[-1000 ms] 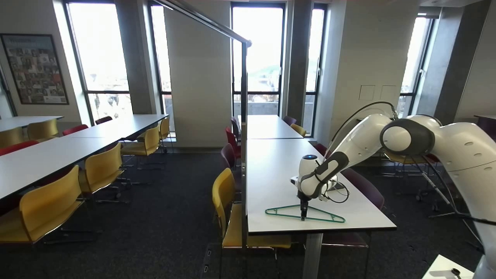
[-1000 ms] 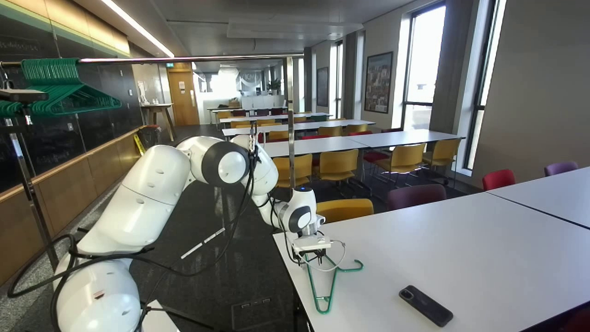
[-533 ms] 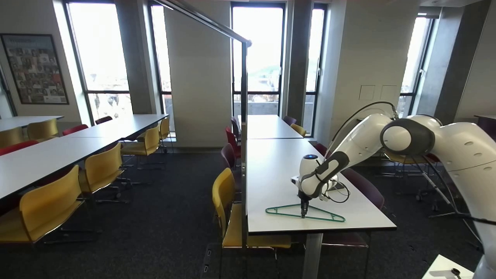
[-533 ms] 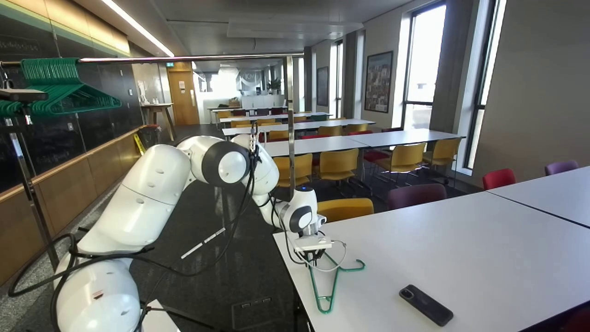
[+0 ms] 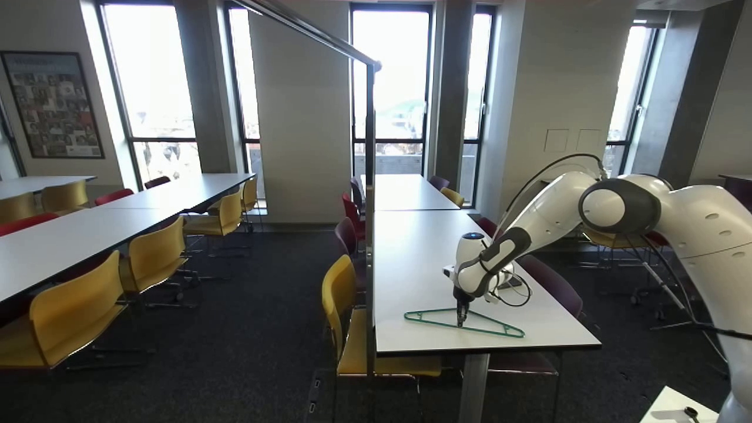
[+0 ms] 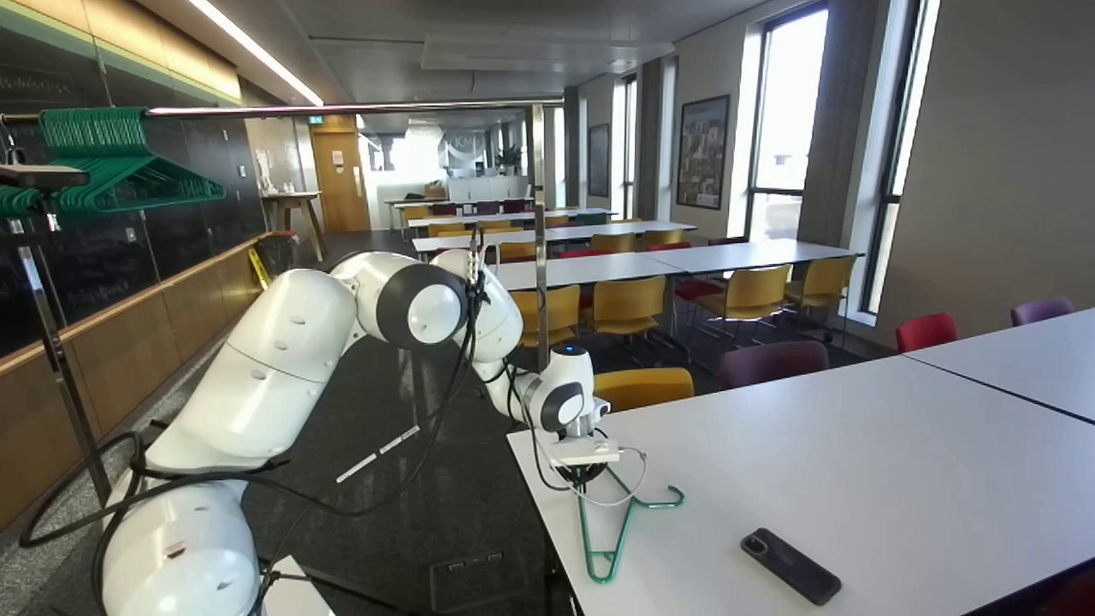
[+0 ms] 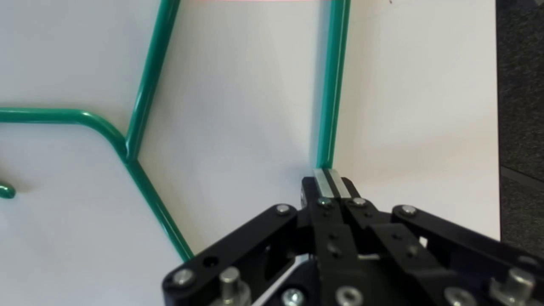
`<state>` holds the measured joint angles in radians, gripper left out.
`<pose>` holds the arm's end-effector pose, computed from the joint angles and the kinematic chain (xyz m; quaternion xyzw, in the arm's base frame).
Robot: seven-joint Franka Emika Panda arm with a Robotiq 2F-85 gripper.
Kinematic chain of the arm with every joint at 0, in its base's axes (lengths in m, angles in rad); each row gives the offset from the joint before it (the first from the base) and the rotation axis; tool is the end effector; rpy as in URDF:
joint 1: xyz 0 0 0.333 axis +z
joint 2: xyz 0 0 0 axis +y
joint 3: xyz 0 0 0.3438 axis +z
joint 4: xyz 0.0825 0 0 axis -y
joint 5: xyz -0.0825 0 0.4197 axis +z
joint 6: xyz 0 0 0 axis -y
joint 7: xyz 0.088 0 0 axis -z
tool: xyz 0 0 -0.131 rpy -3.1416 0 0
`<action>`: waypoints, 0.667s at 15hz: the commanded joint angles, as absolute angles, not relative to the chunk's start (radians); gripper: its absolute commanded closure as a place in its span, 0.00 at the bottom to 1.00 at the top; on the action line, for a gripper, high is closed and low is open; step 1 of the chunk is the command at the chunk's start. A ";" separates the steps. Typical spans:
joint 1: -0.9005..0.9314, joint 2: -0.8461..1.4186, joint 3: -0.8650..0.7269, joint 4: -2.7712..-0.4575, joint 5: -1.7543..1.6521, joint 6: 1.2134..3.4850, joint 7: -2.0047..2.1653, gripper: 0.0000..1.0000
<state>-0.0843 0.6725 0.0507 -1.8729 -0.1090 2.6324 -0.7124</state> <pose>0.6814 -0.0225 0.1273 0.9278 0.3702 0.0366 0.0284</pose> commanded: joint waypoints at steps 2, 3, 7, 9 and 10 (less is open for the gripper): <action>-0.125 0.671 0.085 -1.857 -0.108 2.598 -0.707 0.72; -0.126 0.672 0.086 -1.857 -0.108 2.598 -0.708 0.66; -0.129 0.677 0.082 -1.855 -0.111 2.596 -0.703 0.36; -0.131 0.680 0.083 -1.854 -0.111 2.594 -0.704 0.35; -0.131 0.681 0.084 -1.854 -0.112 2.593 -0.706 0.64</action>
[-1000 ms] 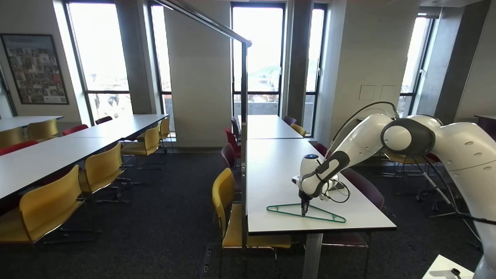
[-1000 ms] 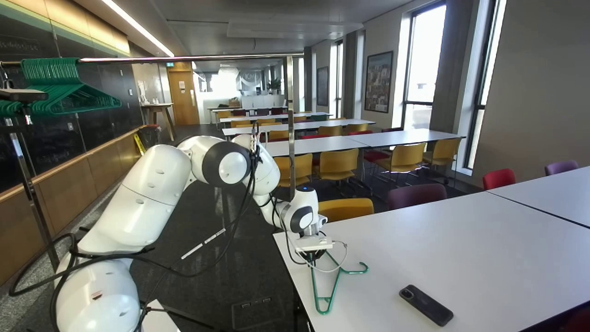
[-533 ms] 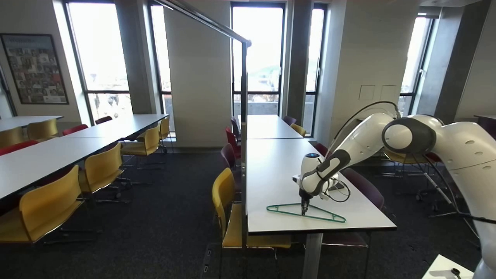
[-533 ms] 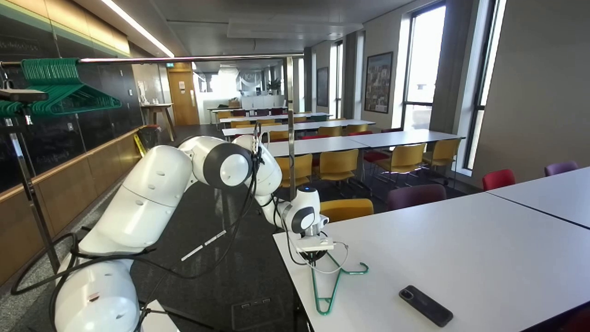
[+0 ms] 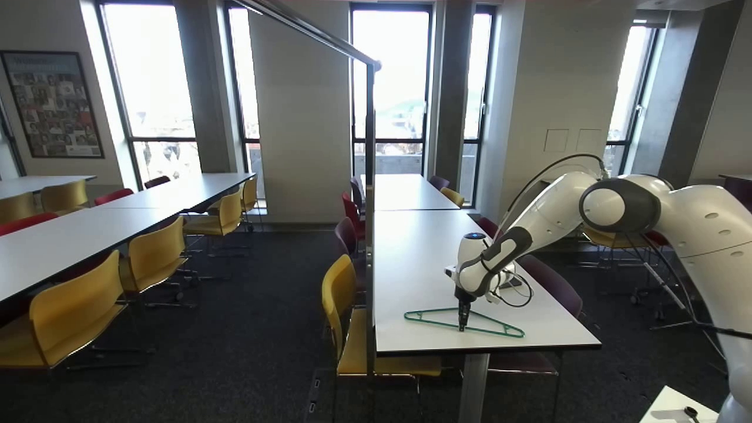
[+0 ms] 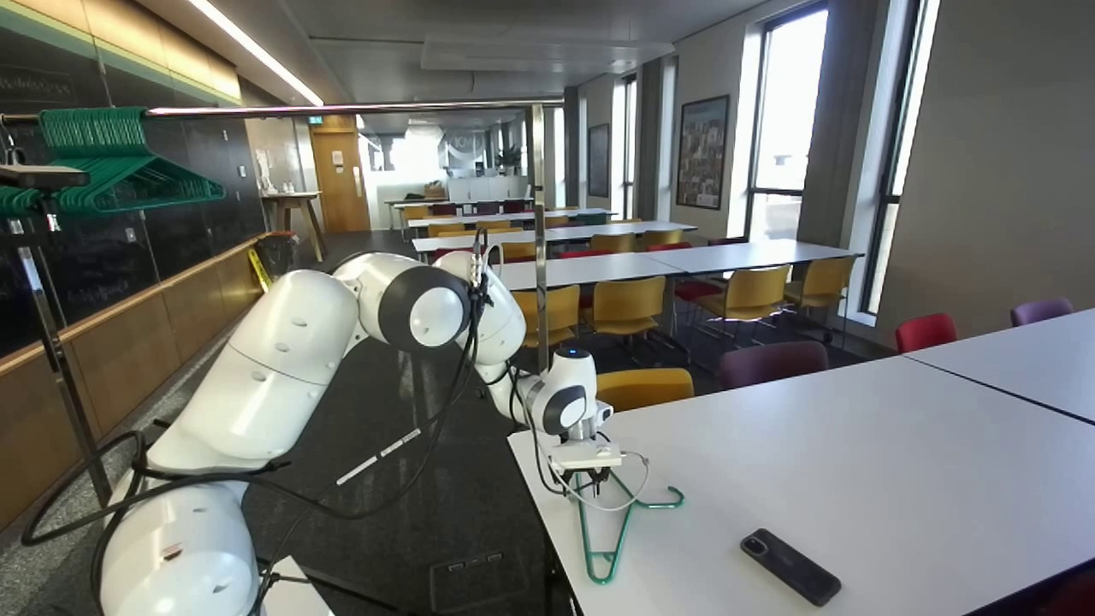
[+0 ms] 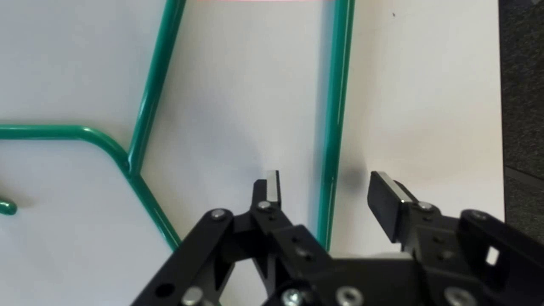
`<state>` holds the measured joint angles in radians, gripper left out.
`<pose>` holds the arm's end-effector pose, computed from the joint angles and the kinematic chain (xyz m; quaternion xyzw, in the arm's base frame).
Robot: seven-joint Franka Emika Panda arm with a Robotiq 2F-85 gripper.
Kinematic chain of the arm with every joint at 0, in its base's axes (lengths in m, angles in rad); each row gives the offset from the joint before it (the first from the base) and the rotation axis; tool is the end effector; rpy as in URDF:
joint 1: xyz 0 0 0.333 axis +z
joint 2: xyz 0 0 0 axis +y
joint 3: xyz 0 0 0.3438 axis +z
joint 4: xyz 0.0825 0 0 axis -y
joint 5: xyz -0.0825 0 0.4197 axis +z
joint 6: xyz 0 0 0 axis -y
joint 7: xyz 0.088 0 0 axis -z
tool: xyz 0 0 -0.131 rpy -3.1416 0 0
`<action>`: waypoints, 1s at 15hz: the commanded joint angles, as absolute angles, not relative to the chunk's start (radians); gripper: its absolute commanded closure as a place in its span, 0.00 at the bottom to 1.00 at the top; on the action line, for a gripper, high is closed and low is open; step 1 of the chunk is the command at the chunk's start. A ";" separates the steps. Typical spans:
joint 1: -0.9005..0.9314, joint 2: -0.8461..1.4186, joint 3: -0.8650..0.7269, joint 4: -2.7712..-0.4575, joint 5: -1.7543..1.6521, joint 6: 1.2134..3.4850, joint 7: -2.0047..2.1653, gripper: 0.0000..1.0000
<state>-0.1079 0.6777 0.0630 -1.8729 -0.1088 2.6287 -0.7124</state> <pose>0.6797 -0.0304 0.1237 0.9307 0.3635 0.0341 0.0234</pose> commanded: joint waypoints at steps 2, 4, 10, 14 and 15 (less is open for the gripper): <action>-0.130 0.684 0.083 -1.852 -0.112 2.593 -0.704 0.61; -0.129 0.688 0.084 -1.851 -0.112 2.591 -0.703 0.74; -0.132 0.689 0.086 -1.848 -0.109 2.582 -0.705 0.99; -0.089 0.632 0.043 -1.894 -0.148 2.586 -0.645 0.98; -0.077 0.601 0.036 -1.923 -0.163 2.600 -0.630 0.98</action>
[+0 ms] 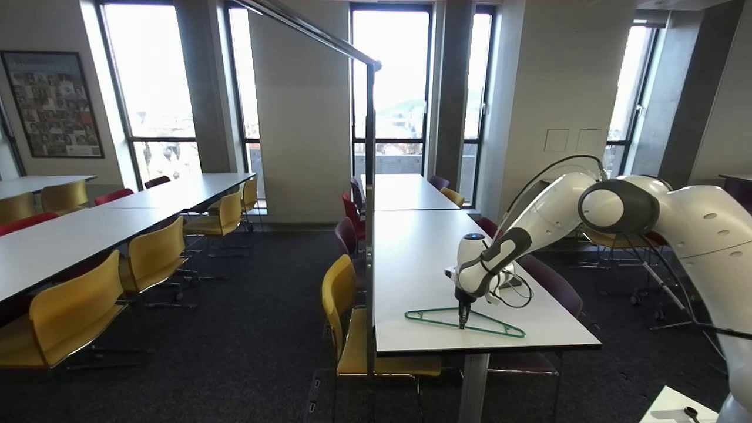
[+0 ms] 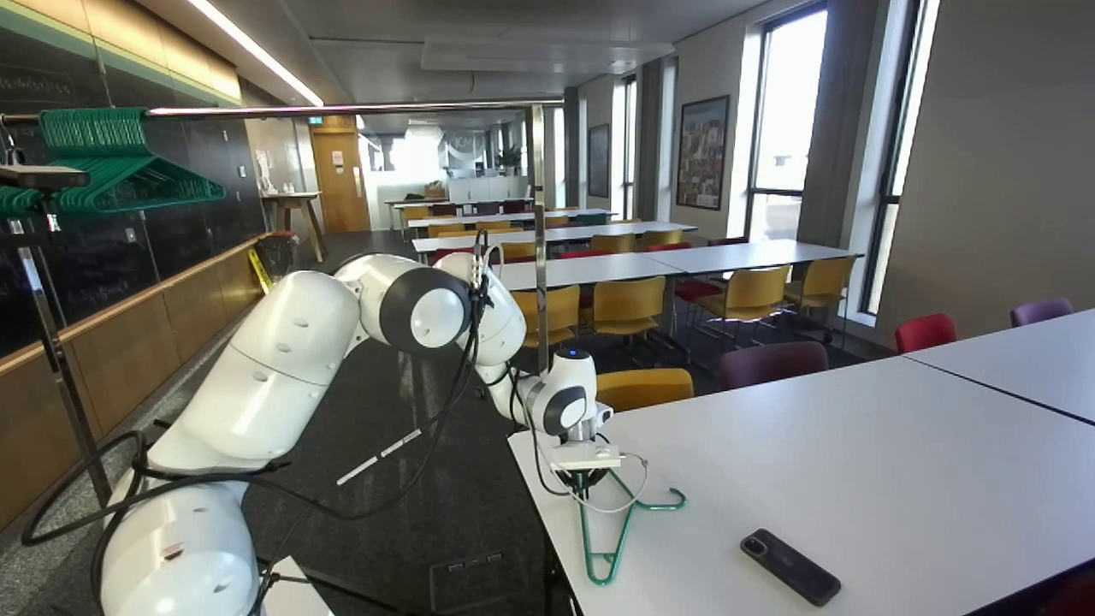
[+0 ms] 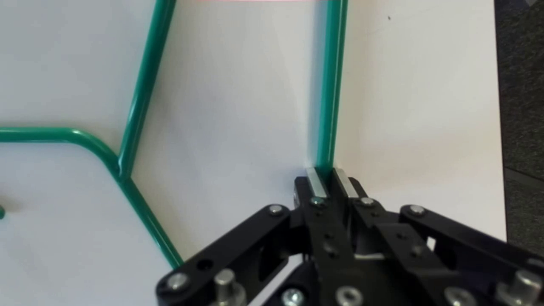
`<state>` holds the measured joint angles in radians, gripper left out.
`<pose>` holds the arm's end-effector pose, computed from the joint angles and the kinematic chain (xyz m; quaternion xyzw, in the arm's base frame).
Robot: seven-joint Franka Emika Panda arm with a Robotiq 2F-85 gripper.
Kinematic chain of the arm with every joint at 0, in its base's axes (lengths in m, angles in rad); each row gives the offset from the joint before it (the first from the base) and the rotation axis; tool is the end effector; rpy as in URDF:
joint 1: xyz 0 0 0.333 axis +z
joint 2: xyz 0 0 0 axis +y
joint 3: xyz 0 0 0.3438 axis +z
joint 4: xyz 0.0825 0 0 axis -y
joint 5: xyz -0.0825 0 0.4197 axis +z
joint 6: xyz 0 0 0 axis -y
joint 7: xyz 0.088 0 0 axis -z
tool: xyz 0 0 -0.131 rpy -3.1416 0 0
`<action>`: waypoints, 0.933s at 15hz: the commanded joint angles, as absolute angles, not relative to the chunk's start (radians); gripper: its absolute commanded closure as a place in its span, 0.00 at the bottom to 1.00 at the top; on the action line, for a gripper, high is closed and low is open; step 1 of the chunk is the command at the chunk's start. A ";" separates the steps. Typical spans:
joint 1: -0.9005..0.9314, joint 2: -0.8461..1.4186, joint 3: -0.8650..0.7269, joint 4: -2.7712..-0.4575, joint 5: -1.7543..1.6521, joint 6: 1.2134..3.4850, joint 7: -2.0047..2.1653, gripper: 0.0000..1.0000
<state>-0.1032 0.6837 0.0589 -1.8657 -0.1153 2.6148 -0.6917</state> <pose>0.6797 -0.0301 0.1210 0.9334 0.3570 0.0272 0.0236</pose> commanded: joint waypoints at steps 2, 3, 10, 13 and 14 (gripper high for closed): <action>-0.033 0.523 0.006 -1.996 -0.232 2.659 -0.580 0.98; -0.004 0.483 -0.016 -2.026 -0.282 2.673 -0.542 0.98; 0.149 0.193 -0.099 -2.203 -0.666 2.628 -0.240 0.98; 0.139 0.067 -0.059 -2.285 -0.764 2.592 -0.180 0.98; 0.134 0.028 -0.047 -2.310 -0.786 2.585 -0.170 0.98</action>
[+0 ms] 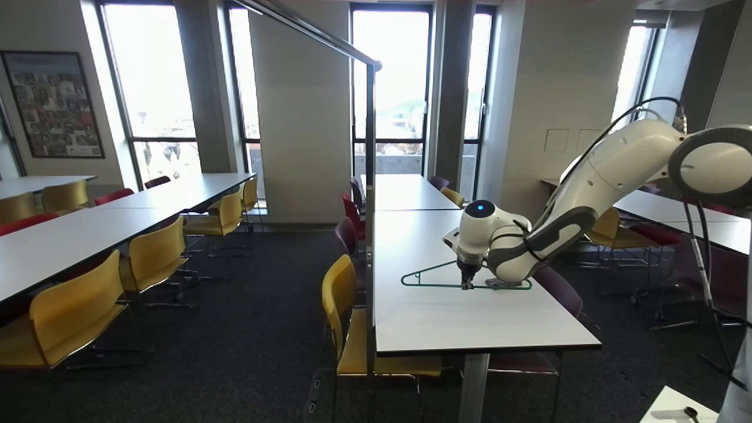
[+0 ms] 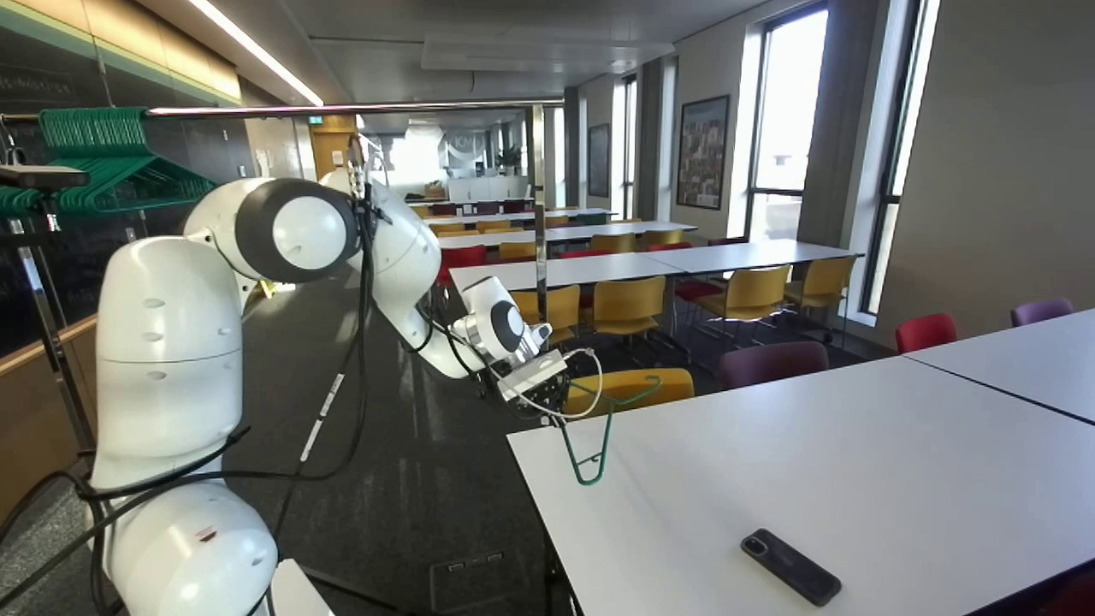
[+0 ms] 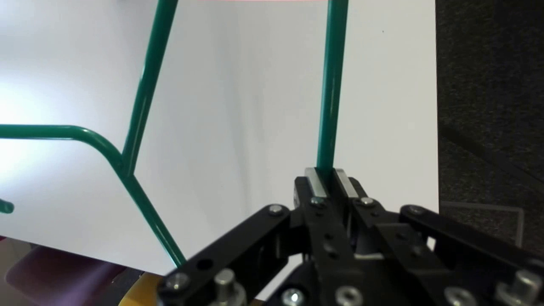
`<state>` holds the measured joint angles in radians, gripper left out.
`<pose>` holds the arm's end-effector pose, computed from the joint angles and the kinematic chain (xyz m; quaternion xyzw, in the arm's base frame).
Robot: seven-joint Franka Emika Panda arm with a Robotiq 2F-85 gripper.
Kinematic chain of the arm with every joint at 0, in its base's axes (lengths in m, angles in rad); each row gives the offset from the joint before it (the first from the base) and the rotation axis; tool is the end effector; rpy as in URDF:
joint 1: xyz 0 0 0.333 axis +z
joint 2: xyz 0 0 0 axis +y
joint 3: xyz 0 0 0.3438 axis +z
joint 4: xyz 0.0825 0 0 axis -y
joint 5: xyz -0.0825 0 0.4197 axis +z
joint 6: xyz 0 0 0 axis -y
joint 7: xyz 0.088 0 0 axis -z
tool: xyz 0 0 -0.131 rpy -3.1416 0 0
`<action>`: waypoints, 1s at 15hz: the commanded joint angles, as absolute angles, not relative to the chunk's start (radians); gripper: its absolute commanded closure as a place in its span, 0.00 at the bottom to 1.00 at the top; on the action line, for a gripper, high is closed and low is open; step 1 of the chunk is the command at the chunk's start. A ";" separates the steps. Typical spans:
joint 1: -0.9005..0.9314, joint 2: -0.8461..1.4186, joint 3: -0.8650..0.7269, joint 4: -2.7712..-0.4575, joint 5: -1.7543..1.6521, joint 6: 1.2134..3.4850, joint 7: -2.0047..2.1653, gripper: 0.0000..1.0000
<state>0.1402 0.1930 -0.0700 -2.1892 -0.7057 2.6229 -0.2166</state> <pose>0.6084 0.0506 0.2991 0.8806 0.4087 0.0953 0.2199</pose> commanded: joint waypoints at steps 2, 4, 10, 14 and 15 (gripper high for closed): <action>0.124 -0.056 -0.022 -2.360 -0.821 2.561 -0.164 0.98; 0.118 -0.134 0.003 -2.402 -0.834 2.527 -0.181 0.98; 0.125 -0.327 0.062 -2.496 -0.835 2.452 -0.235 0.98; 0.138 -0.404 0.102 -2.517 -0.838 2.462 -0.215 0.98; 0.140 -0.417 0.116 -2.514 -0.845 2.458 -0.208 0.98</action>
<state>0.1356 -0.3299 0.0835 -2.4829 -0.8288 2.4759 -0.2071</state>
